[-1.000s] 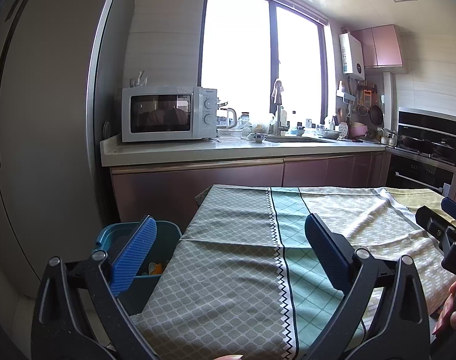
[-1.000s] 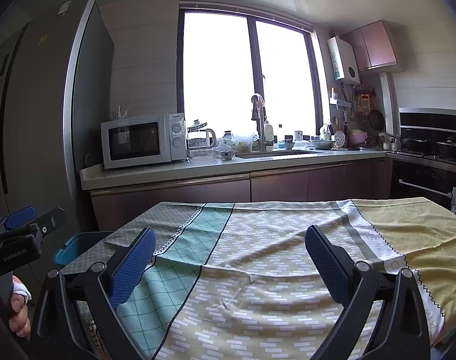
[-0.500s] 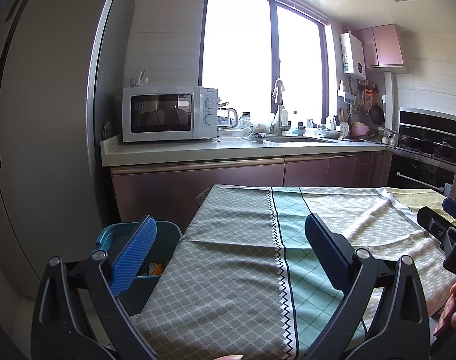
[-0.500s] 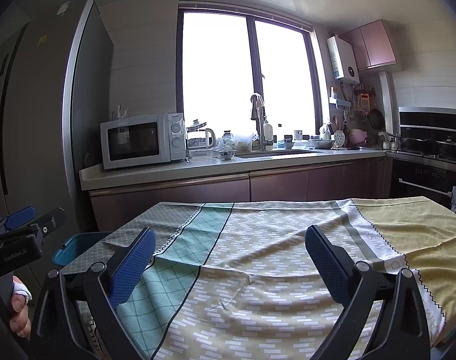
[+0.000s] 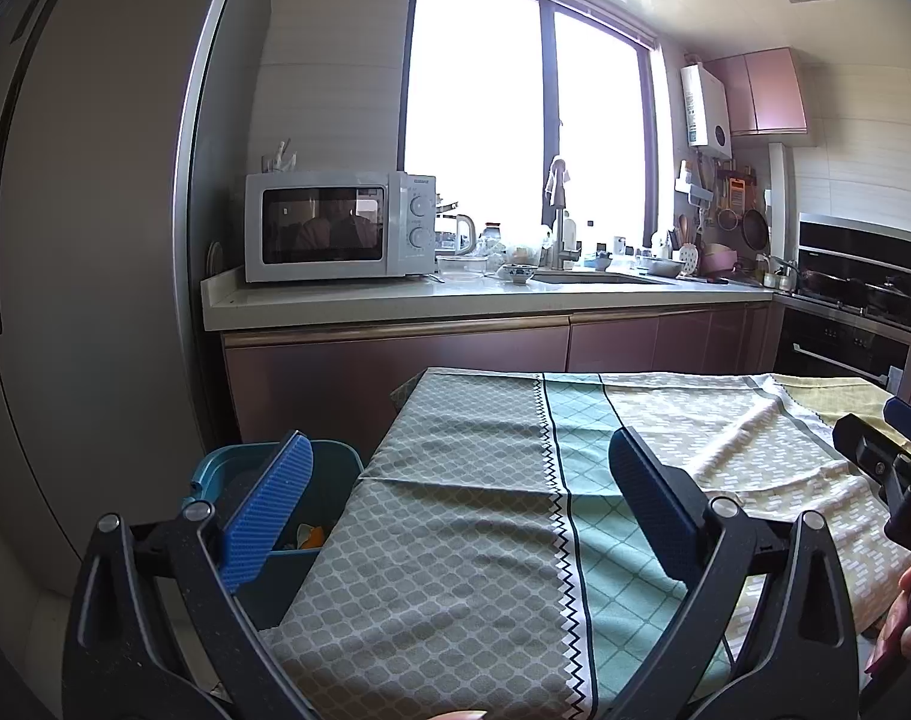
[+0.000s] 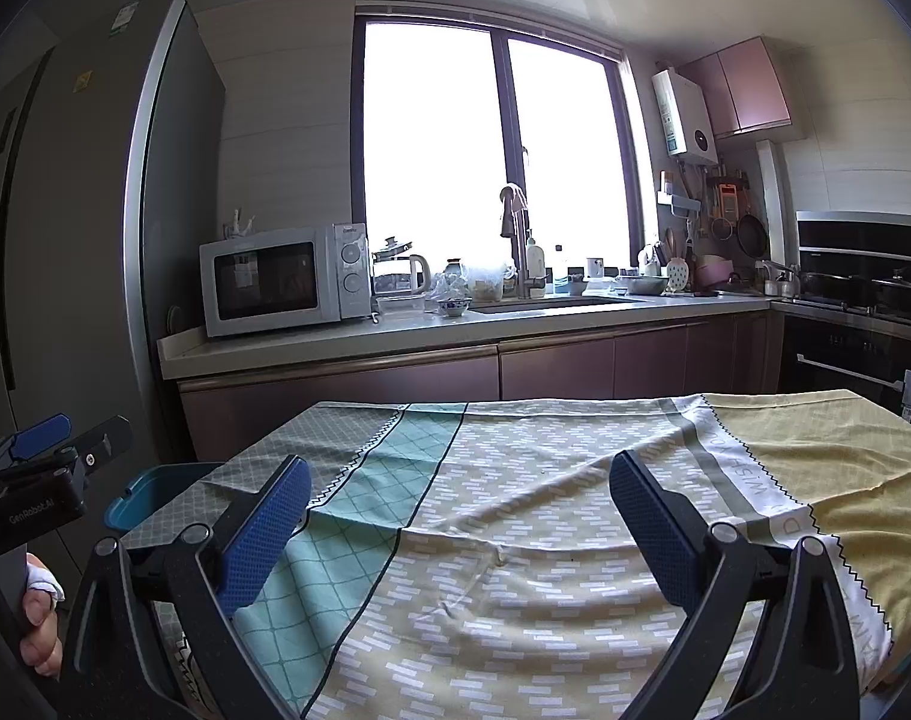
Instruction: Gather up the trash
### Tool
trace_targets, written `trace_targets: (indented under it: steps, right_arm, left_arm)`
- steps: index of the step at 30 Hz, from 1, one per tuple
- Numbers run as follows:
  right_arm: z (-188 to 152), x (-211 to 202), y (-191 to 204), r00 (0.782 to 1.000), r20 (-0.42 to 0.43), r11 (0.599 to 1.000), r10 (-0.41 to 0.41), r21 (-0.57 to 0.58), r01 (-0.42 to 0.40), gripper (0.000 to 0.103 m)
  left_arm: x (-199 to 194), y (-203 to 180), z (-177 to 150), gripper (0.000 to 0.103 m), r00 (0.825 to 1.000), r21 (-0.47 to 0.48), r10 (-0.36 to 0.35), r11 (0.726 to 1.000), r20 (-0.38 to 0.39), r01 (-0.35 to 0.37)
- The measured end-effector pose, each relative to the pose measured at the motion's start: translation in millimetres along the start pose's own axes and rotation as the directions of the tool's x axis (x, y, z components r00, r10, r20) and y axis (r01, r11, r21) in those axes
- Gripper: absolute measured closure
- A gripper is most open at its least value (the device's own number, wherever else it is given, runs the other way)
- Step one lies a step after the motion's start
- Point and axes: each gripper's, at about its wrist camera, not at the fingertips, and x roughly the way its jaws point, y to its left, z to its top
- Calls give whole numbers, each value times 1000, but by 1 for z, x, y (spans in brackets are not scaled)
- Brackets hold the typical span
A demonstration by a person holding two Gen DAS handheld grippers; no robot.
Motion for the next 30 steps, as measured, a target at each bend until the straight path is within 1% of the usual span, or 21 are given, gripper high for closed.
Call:
trace_targets:
  steps: [30]
  right_arm:
    - [-3, 4, -4, 1000, -9, 1000, -9, 13, 10, 7]
  left_arm:
    - [8, -4, -8, 6, 1000, 2, -4, 1000, -9, 4]
